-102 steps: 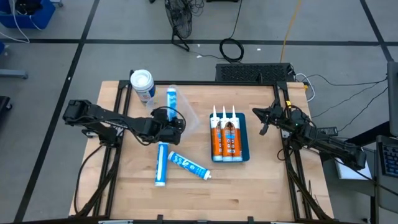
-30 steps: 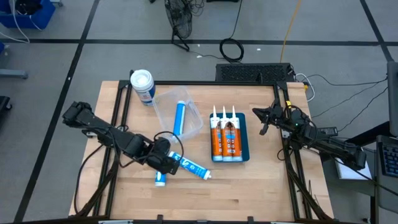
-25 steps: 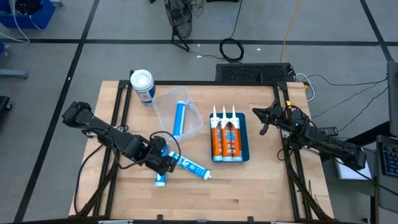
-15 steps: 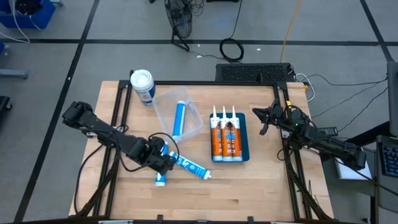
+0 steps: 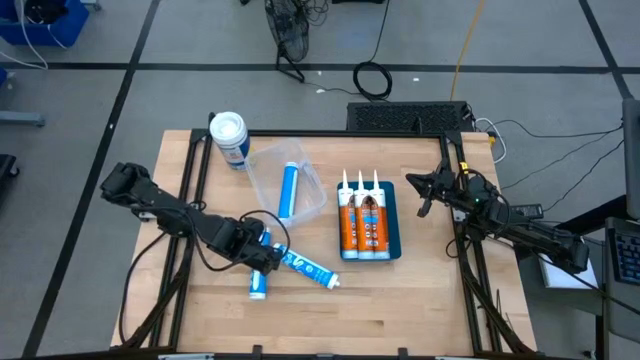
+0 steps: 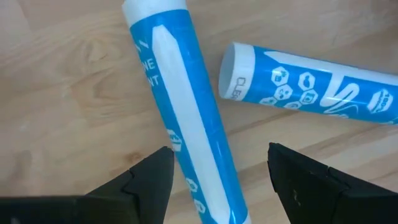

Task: Pick & place silicon tubes, Sealant and Lysol wipes
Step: Put the left blue sealant into the transparent bin

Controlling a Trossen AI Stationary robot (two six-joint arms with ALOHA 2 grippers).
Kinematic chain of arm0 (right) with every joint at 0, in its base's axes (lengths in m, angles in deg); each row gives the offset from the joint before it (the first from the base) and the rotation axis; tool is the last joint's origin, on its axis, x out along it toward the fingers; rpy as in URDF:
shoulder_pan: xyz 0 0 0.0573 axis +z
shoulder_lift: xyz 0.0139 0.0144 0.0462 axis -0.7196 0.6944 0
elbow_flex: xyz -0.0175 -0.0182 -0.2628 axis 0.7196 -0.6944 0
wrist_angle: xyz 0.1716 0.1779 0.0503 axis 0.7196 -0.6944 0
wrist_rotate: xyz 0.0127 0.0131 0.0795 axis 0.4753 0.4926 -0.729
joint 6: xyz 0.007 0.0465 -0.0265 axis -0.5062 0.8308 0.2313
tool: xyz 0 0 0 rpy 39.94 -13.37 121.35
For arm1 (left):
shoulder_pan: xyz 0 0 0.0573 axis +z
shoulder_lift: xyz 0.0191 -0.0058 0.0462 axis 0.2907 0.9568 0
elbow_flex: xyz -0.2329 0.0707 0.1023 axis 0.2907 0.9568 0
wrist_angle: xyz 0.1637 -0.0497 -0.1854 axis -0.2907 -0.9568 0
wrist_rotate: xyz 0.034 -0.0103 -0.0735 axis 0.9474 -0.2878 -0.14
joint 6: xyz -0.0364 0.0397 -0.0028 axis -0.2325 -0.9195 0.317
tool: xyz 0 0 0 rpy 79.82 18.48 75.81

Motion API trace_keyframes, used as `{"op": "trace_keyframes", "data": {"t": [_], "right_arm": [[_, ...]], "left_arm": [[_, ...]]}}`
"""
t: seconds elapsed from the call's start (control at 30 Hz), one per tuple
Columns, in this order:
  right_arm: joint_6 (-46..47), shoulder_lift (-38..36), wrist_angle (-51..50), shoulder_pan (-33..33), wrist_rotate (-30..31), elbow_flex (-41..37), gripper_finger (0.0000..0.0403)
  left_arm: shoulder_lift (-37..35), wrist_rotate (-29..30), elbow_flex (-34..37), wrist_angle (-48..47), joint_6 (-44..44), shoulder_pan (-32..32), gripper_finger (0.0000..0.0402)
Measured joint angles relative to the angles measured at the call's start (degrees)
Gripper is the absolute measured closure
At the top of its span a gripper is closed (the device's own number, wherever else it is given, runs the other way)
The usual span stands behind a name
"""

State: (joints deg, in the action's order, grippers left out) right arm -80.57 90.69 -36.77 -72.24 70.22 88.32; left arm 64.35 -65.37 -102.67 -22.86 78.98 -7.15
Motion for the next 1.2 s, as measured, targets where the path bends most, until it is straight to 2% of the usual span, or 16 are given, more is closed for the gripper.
{"op": "trace_keyframes", "data": {"t": [0.23,0.6,0.83,1.07,1.2], "right_arm": [[-0.02,-0.02,0.02,0.00,0.00,0.02,0.0403],[0.00,0.00,0.02,0.02,-0.02,0.02,0.0403],[-0.01,0.00,-0.24,0.01,-0.02,0.07,0.0403],[0.00,-0.02,-0.03,0.02,0.00,0.07,0.0403],[0.00,-0.02,0.00,0.02,0.00,0.07,0.0403]], "left_arm": [[0.00,0.01,3.03,2.13,1.48,1.08,0.0142],[0.02,-5.08,15.98,23.62,3.17,2.22,0.0142],[-0.09,-10.01,20.62,23.77,6.49,2.33,0.0142],[-0.04,-20.37,21.46,19.07,7.05,2.32,0.0142],[-0.04,-21.09,21.07,15.80,7.04,1.62,0.0142]]}}
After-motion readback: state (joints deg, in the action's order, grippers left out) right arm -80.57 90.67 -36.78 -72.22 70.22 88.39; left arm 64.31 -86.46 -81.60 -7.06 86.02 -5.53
